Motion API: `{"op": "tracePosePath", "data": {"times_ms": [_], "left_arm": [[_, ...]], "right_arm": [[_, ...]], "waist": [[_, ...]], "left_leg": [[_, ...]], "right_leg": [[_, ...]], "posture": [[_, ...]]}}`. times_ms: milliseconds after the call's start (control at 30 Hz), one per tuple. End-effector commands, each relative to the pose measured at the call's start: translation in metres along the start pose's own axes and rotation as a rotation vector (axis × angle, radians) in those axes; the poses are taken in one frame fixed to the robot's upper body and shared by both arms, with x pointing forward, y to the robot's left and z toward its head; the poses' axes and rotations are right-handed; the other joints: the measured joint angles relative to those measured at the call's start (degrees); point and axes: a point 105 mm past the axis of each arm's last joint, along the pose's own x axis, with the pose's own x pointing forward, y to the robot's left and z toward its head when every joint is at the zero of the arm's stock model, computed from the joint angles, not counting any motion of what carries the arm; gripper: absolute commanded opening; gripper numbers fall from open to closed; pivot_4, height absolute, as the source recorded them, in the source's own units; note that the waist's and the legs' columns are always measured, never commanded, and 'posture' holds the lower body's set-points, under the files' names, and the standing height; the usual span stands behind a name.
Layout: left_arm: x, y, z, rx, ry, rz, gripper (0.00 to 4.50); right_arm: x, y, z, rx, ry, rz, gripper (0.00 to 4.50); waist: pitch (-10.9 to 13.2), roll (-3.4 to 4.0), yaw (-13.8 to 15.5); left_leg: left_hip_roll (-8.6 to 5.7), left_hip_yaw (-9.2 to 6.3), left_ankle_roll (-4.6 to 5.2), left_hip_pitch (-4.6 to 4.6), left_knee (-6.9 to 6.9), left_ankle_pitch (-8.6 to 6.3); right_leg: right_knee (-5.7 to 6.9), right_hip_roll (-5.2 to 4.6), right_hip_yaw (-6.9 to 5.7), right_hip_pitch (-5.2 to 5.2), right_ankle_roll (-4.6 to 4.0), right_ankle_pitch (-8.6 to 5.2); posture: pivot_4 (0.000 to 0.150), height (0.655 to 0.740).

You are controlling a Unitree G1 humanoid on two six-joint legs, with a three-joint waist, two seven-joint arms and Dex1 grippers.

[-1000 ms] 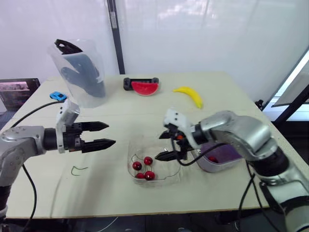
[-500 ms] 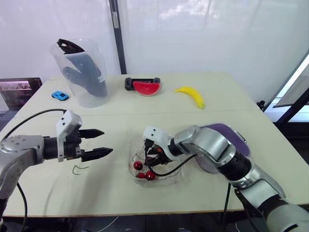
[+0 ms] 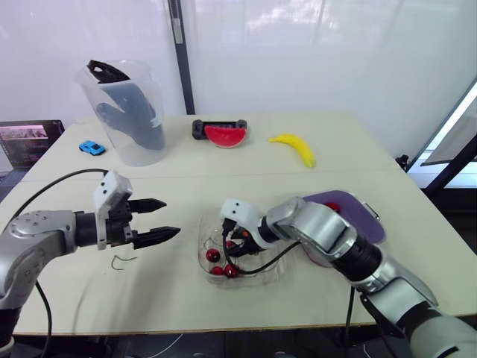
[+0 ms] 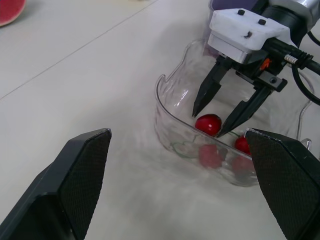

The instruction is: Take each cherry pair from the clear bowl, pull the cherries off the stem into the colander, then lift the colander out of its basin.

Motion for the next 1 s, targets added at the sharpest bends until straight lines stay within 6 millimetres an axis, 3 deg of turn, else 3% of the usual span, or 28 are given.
{"op": "tracePosePath", "data": {"times_ms": [33,167,367,700,767,867,1000], "left_arm": [[0.0,-0.002,0.009,0.043,-0.02,0.0,4.5],[0.002,-0.001,0.007,0.045,-0.018,0.001,4.5],[0.004,0.001,0.007,0.043,-0.023,0.003,4.5],[0.008,0.014,0.03,-0.053,-0.201,0.018,4.5],[0.009,0.015,0.037,-0.076,-0.245,0.011,4.5],[0.011,0.017,0.063,-0.133,-0.373,-0.023,4.5],[0.018,0.02,0.087,-0.175,-0.443,-0.061,4.5]], "right_arm": [[0.002,0.003,0.003,-0.019,-0.011,0.0,2.27],[0.0,0.0,0.005,-0.022,-0.018,-0.008,1.12],[-0.015,0.001,0.012,-0.067,-0.042,-0.014,1.12],[-0.081,0.002,0.033,-0.137,-0.177,-0.02,1.12],[-0.093,0.001,0.043,-0.169,-0.269,-0.033,1.12],[-0.114,-0.011,0.066,-0.36,-0.471,-0.212,1.12],[-0.129,-0.038,0.078,-0.666,-0.513,-0.579,1.12]], "waist": [[0.0,0.0,0.0],[0.0,0.0,0.02],[0.0,0.0,0.02],[0.0,-0.01,0.13],[-0.01,-0.03,0.08],[-0.01,-0.04,0.2],[-0.01,-0.05,0.11]], "left_leg": [[0.0,0.0,0.0,0.0,0.0,0.0],[0.0,0.0,0.0,0.0,0.0,0.0],[-0.01,0.0,0.0,0.0,0.0,0.0],[-0.01,-0.03,0.0,0.0,0.02,0.0],[-0.02,-0.03,0.0,0.0,0.03,0.0],[-0.01,-0.03,0.01,0.0,0.04,0.0],[-0.05,0.0,0.01,-0.01,0.15,0.0]], "right_leg": [[0.0,0.0,0.0,0.0,0.0,0.0],[0.0,0.0,0.0,0.0,0.0,0.0],[0.0,-0.01,0.0,0.01,0.0,0.0],[0.0,0.0,-0.01,0.02,0.0,0.0],[0.0,-0.01,-0.01,0.05,0.0,0.0],[0.0,0.01,-0.02,0.05,0.0,0.0],[0.03,-0.03,-0.02,0.07,0.01,0.0]], "posture": [[0.15,0.74],[0.15,0.74],[0.15,0.74],[0.15,0.74],[0.15,0.74],[0.15,0.74],[0.15,0.74]]}}
